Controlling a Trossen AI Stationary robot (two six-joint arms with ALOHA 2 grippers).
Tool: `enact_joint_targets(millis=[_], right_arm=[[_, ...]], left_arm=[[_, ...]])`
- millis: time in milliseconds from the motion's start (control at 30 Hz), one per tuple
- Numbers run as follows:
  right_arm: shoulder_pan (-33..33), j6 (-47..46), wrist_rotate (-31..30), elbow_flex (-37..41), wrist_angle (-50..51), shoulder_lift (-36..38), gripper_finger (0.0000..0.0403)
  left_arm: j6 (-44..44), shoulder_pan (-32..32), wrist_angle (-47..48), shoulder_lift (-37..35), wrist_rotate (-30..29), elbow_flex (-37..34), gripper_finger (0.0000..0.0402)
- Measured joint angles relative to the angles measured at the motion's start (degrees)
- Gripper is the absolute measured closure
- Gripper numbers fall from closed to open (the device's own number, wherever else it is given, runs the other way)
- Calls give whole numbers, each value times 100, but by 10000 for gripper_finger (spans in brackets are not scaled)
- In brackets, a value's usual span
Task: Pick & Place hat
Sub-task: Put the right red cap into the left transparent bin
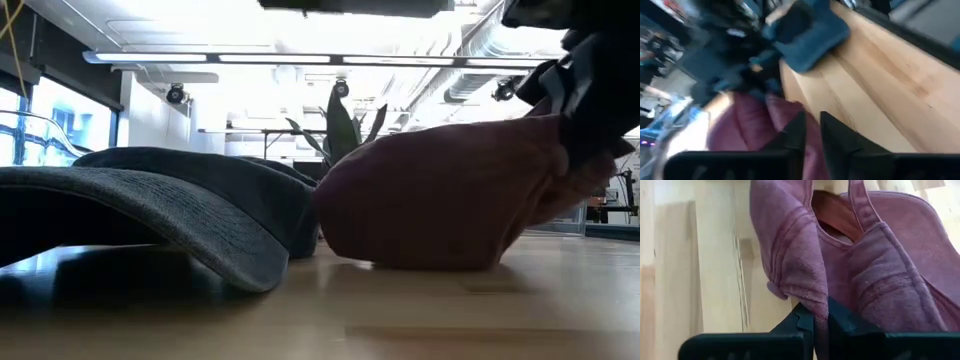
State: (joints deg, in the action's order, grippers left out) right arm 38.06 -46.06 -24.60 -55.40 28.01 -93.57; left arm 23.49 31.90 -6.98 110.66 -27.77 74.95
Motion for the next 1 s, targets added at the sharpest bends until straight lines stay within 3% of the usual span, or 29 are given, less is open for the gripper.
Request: enact_joint_targets(millis=[133, 300, 433, 567, 733, 833, 900, 1000], right_arm=[[-127, -316, 109, 0, 48, 59, 391], [-73, -654, 85, 0, 325, 136, 396], [95, -845, 113, -1, 323, 139, 380], [238, -945, 500, 0, 283, 139, 330], [337, -774, 1592, -2, 179, 229, 238], [337, -504, 2342, -2, -8, 394, 192], [338, -361, 2267, -3, -57, 540, 174], [285, -218, 1439, -4, -182, 748, 166]], left_arm=[[-303, -44, 596, 453, -75, 669, 266], [-1181, -42, 1961, 585, -926, 1235, 219], [-2212, -165, 2856, 586, -1009, 1301, 225], [-2892, -387, 3360, 587, -962, 1301, 245], [-2985, -580, 3358, 587, -142, 1301, 267], [-2981, -566, 3351, 587, -135, 1307, 276], [-2981, -519, 3374, 587, -166, 1367, 281], [-2968, -486, 3396, 587, -89, 1427, 285]])
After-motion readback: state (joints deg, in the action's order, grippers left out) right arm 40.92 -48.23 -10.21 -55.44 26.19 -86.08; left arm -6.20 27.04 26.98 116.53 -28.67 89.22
